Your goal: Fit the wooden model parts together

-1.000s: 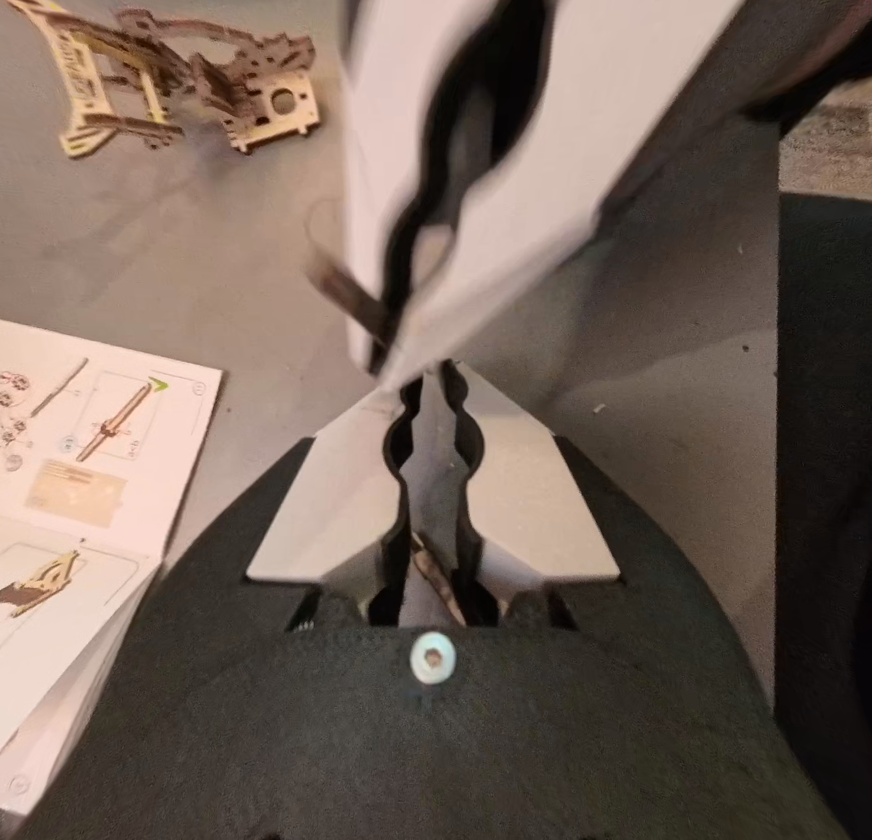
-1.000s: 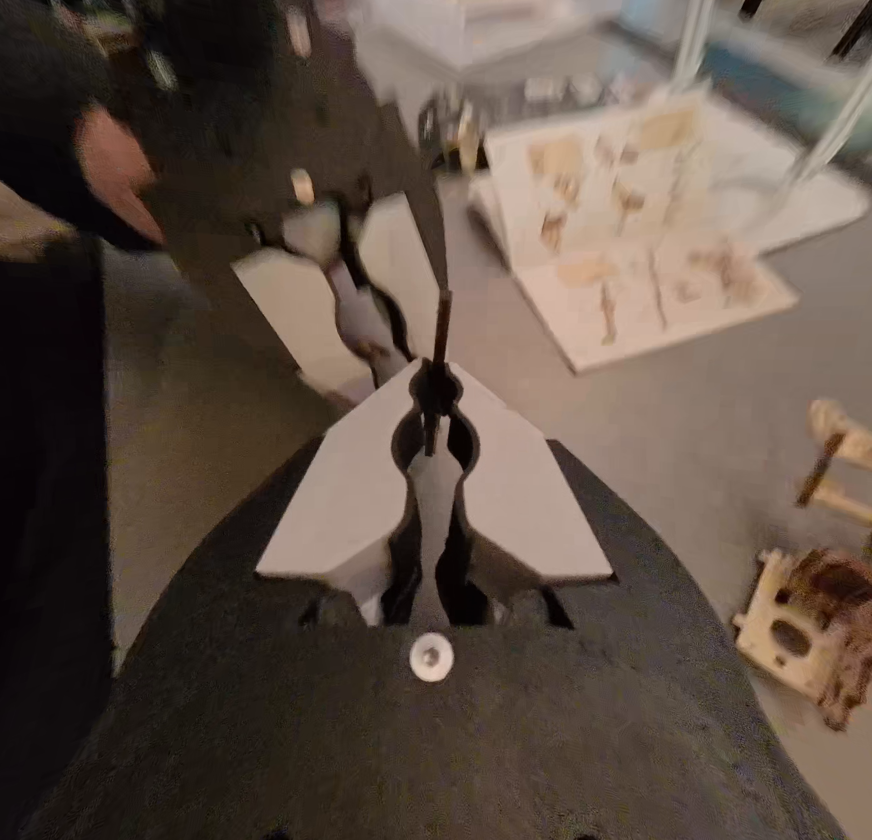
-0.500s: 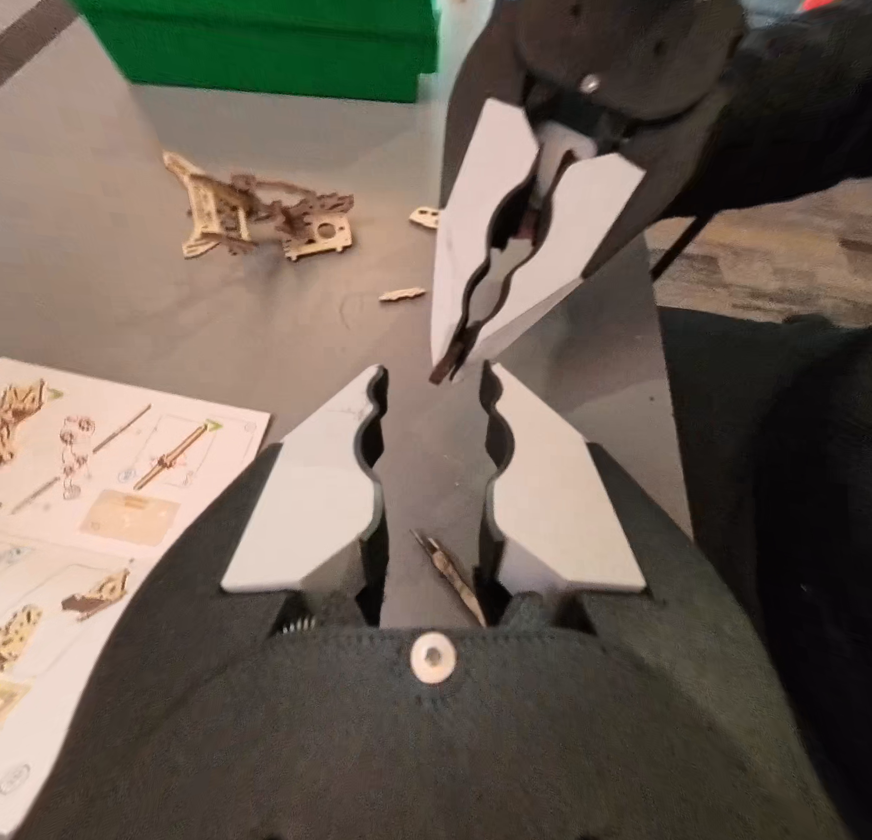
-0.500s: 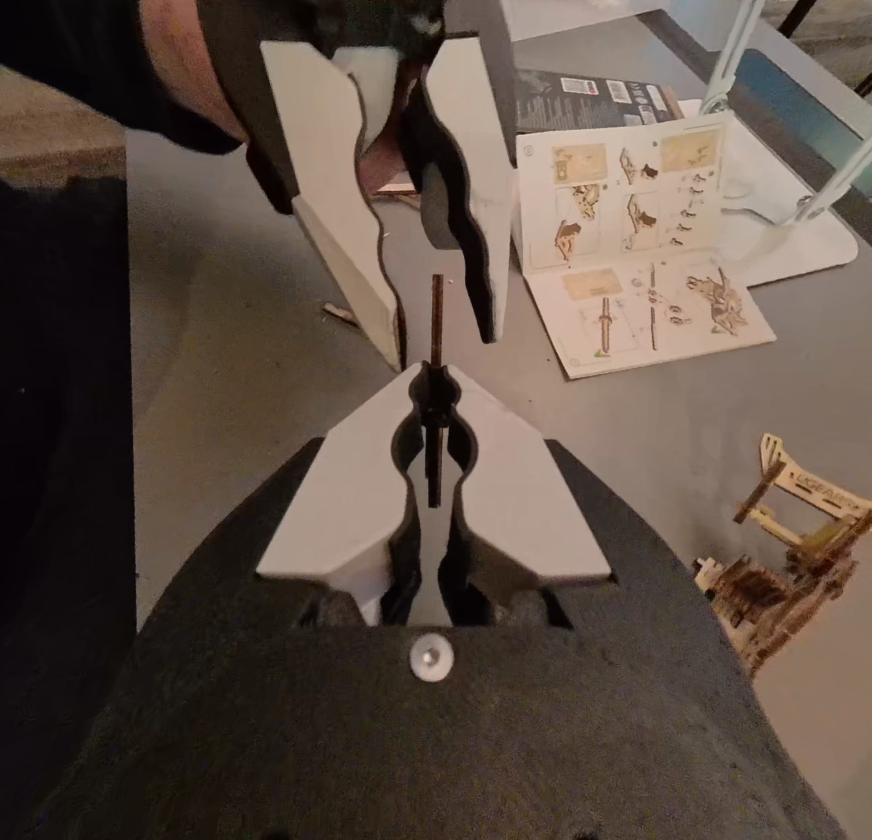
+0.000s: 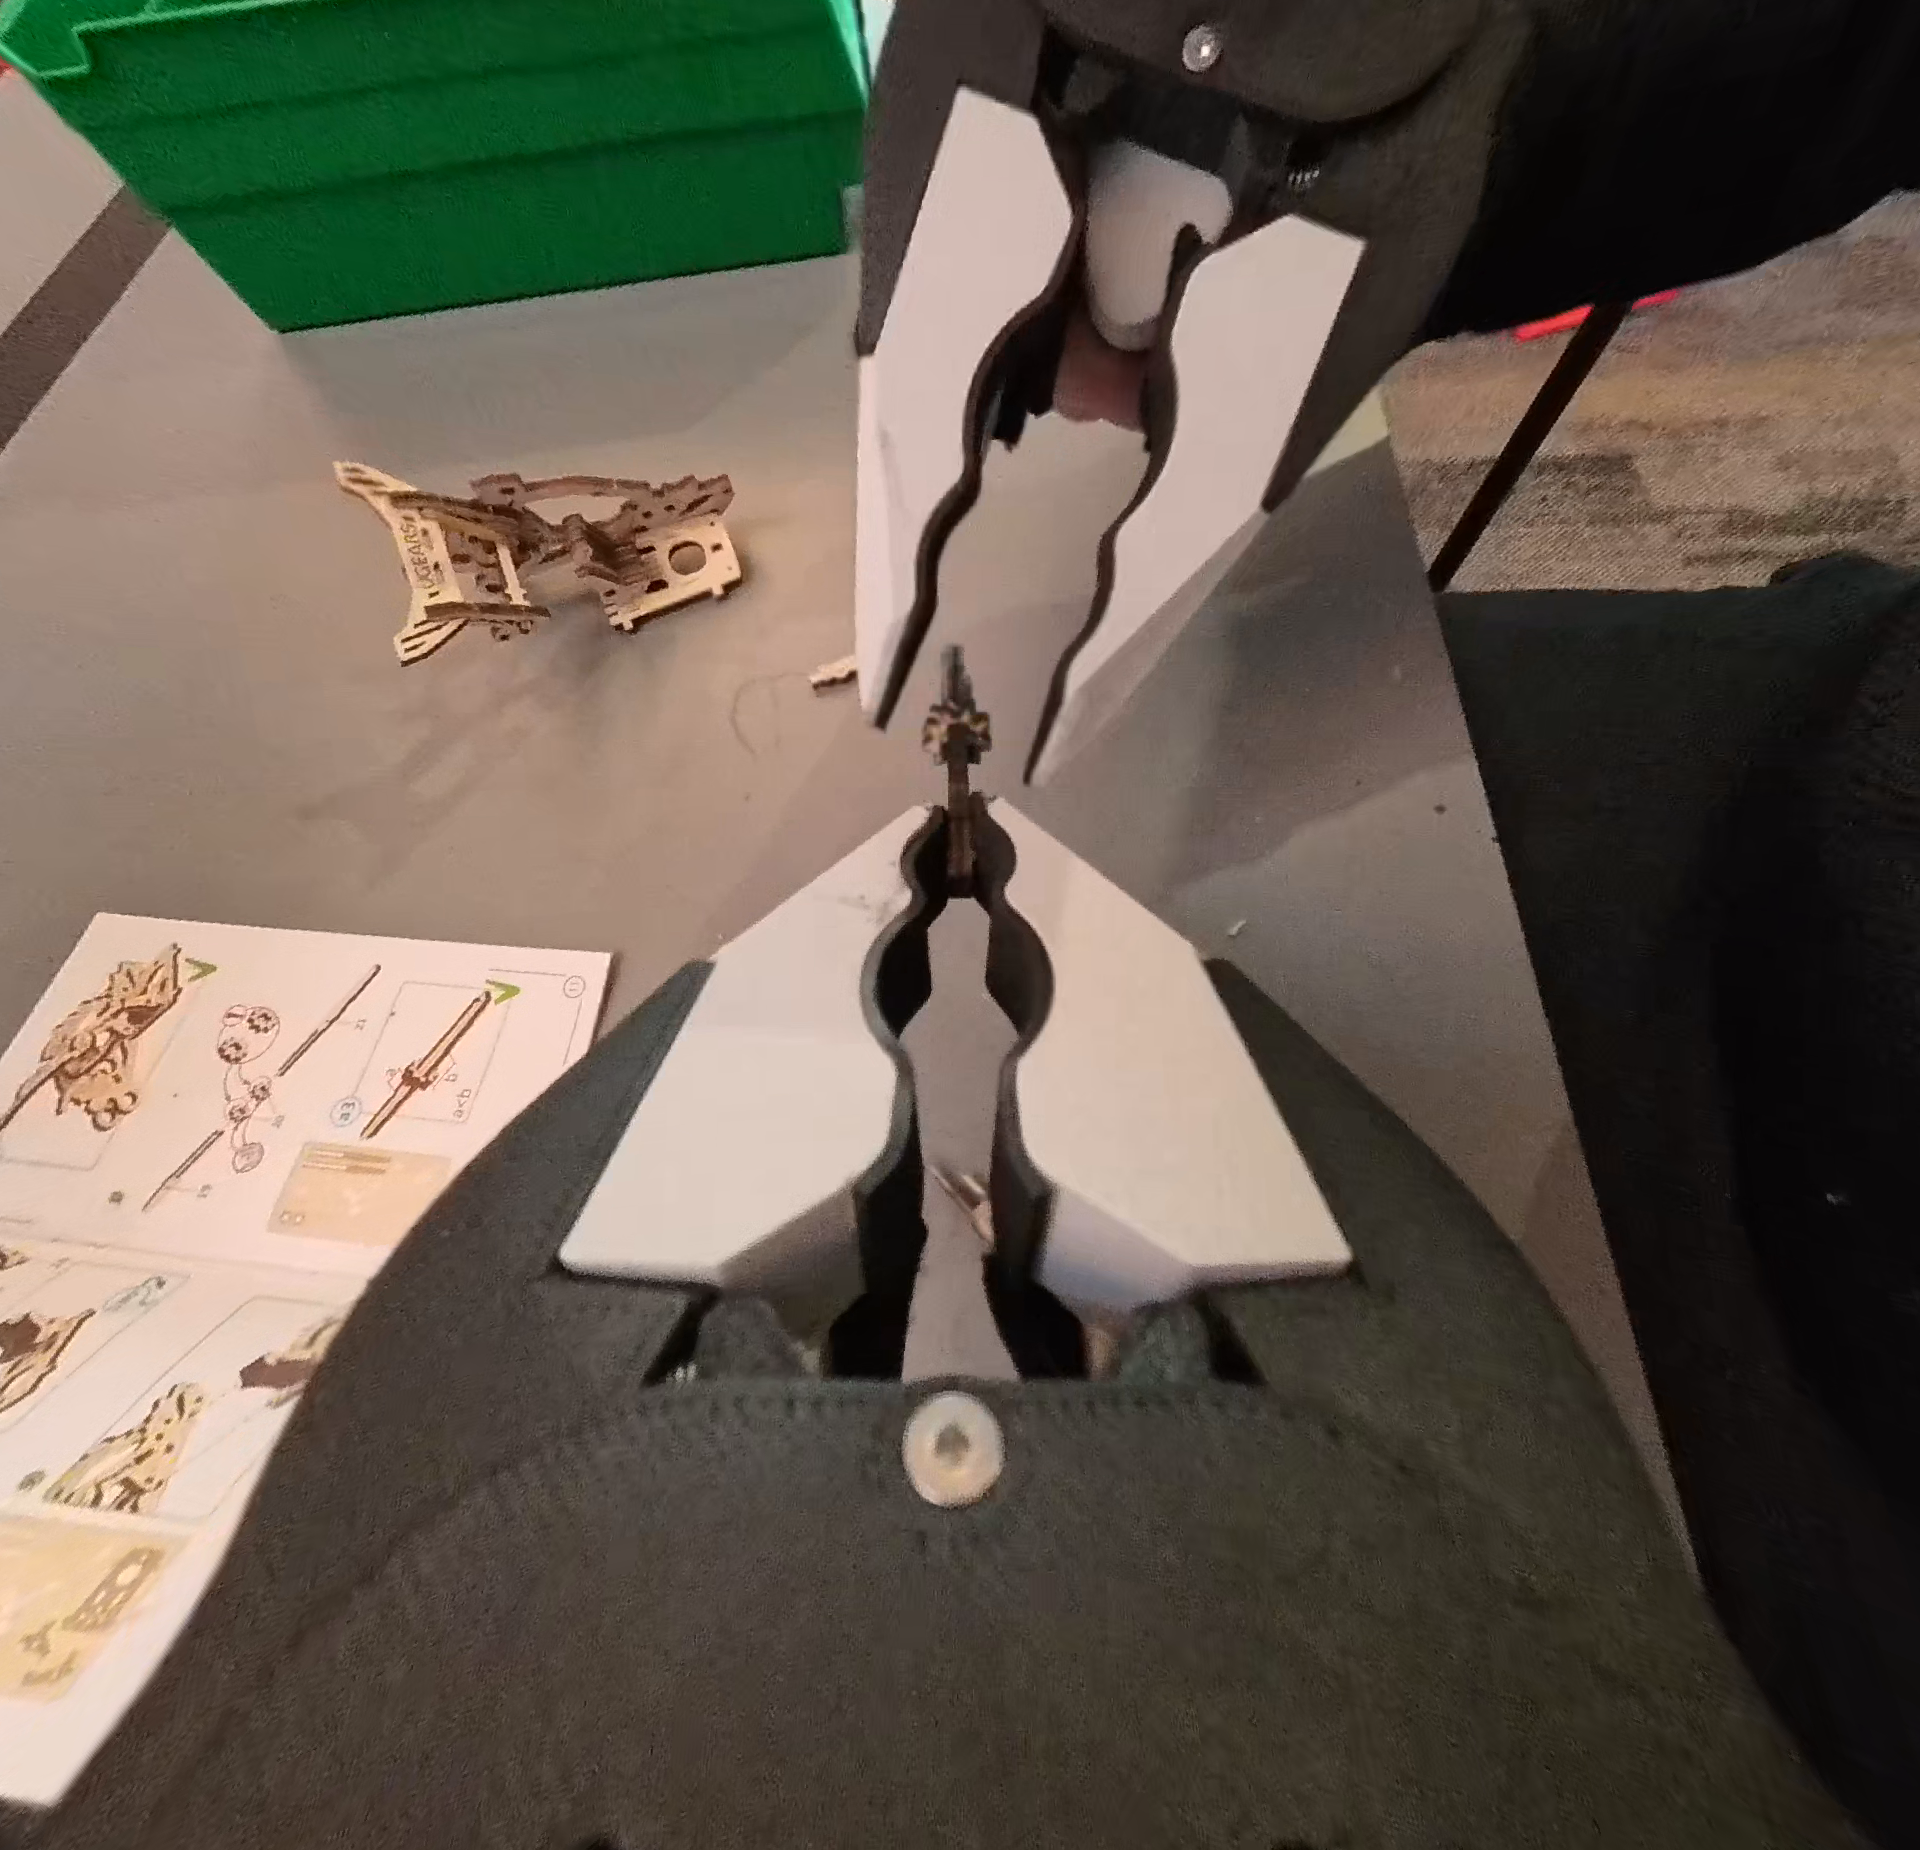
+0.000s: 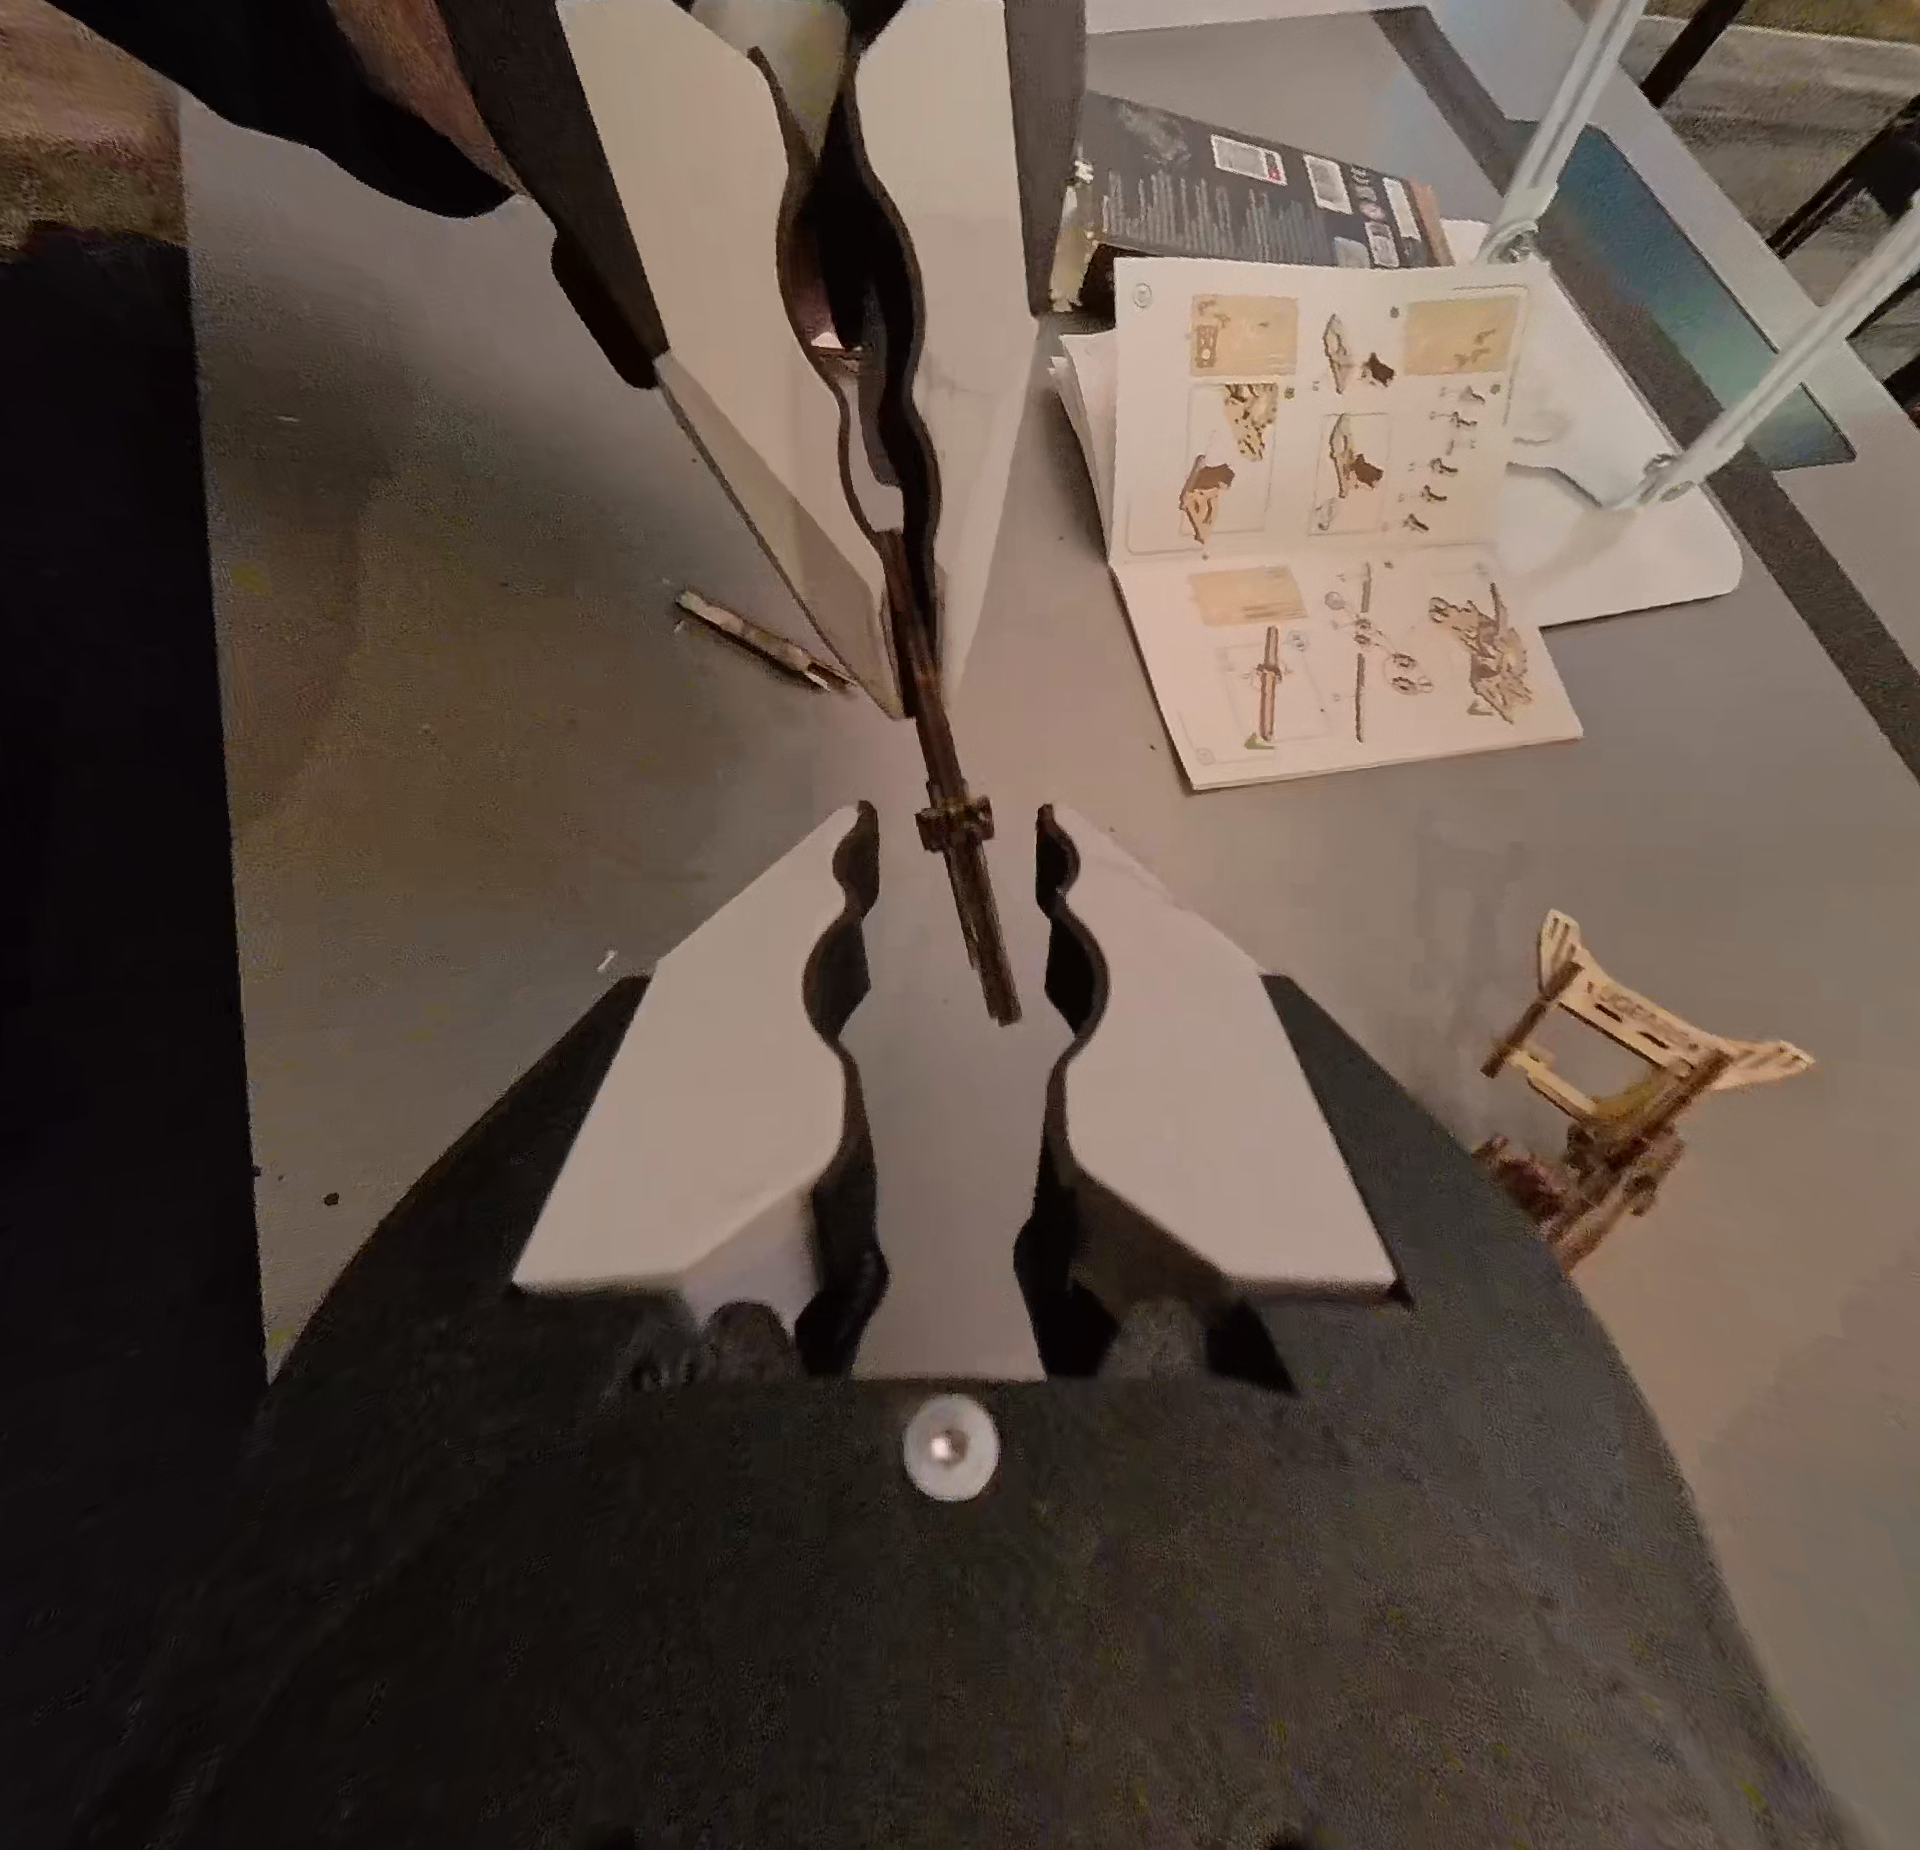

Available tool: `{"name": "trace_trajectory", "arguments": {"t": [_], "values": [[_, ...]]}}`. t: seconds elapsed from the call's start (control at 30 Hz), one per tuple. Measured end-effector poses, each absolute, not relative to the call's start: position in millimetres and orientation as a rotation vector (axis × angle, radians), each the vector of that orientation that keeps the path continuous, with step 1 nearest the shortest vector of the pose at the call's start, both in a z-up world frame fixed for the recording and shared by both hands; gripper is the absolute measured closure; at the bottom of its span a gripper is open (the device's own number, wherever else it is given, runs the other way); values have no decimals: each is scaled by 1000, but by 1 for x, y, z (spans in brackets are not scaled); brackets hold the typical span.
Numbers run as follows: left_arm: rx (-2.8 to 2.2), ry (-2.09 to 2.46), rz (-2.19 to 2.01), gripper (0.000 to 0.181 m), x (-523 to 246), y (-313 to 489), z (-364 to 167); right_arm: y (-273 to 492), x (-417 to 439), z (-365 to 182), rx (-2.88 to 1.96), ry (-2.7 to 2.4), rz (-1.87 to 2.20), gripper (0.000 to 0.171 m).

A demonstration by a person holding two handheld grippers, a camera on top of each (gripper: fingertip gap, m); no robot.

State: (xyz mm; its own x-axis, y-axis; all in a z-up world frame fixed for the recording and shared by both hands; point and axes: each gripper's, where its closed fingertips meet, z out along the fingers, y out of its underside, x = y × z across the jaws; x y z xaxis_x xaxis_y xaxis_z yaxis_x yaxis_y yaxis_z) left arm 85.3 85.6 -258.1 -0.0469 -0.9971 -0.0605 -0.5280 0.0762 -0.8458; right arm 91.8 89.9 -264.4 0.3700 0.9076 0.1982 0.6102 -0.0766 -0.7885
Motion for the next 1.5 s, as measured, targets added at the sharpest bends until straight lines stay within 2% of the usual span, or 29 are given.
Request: {"name": "trace_trajectory", "arguments": {"t": [0.2, 0.3, 0.33, 0.53, 0.67, 0.8, 1.2, 1.33, 1.5], "values": [[-1495, 1587, -1009, 179, 85, 84, -244, 90, 95, -262, -1842, -1279, 529, 136], [-1499, 1549, -1042, 180, 83, 86, -240, 91, 95, -262, -1854, -1259, 545, 149], [-1502, 1539, -1078, 179, 82, 86, -238, 91, 95, -260, -1857, -1240, 573, 160], [-1497, 1502, -1215, 176, 81, 84, -228, 79, 93, -248, -1819, -1246, 719, 169], [-1467, 1636, -1152, 169, 85, 70, -233, 73, 86, -246, -1809, -1309, 698, 169], [-1466, 1747, -1035, 175, 87, 62, -244, 67, 81, -251, -1800, -1406, 620, 170], [-1388, 1684, -1198, 176, 79, 54, -219, 59, 76, -233, -1731, -1430, 671, 170], [-1378, 1587, -1211, 170, 78, 60, -212, 60, 78, -233, -1737, -1413, 690, 171], [-1358, 1577, -1223, 176, 83, 55, -212, 60, 78, -234, -1736, -1397, 700, 170]]}}
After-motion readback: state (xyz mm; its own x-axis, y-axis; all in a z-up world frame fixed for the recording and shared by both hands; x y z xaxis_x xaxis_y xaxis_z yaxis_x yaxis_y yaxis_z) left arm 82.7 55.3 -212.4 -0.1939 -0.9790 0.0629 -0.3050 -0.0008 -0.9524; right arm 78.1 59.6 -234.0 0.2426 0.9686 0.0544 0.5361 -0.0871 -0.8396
